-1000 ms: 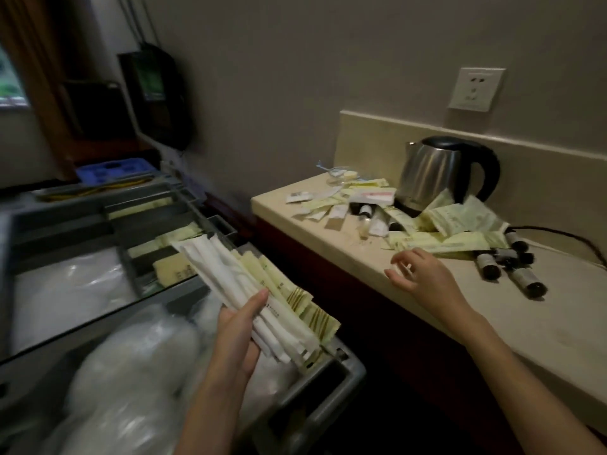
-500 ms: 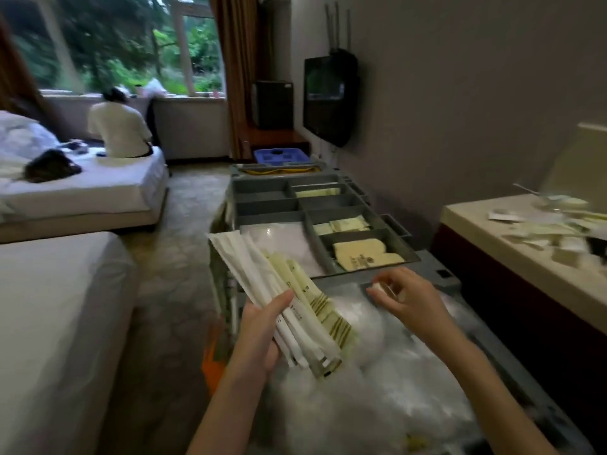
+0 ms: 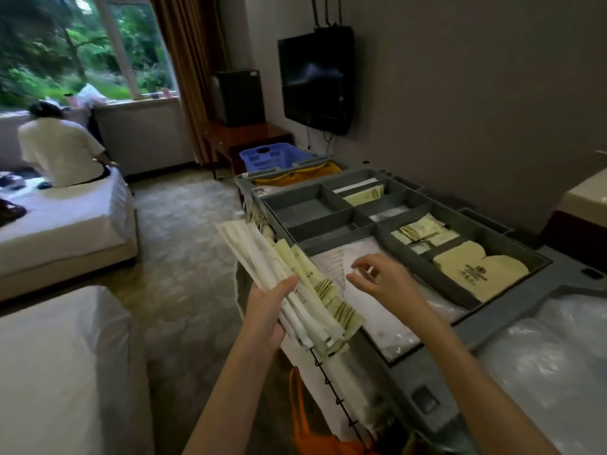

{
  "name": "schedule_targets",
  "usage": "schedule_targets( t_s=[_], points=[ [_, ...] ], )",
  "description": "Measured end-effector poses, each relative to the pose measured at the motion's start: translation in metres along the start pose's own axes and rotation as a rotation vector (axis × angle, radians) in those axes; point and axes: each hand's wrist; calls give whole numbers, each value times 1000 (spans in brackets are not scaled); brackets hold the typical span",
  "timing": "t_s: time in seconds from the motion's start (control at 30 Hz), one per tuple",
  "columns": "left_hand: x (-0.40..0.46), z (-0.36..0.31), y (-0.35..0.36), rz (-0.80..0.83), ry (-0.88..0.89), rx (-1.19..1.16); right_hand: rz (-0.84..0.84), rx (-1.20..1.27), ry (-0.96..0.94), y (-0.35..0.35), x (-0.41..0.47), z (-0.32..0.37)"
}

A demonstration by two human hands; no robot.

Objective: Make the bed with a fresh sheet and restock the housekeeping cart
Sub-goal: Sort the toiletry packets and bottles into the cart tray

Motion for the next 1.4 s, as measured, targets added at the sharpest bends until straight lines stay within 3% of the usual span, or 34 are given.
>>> schedule_targets(
  t_s=[0.2,0.53,0.83,1.17,1.4],
  points=[
    [81,-34,-35,72,-30,42,-33,-41,144,16,69,-2],
    [291,-88,-50,235,-129,163,-131,-136,337,27,230,-70],
    [423,-96,-54,517,-297,244,-38,-170,805,52,301,-95],
    [540,-93,-37,885,-605,268,-412,129,1084,81,326,-81],
    [558,-87,-24,1062,-761,312,-529,161,1147,105,321,-54]
  ],
)
Point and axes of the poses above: each hand's wrist, its own x-axis towards the middle knuckle, its own y-axis out of the palm, z = x × y, and after that the axes turned 13 degrees about z, right-handed
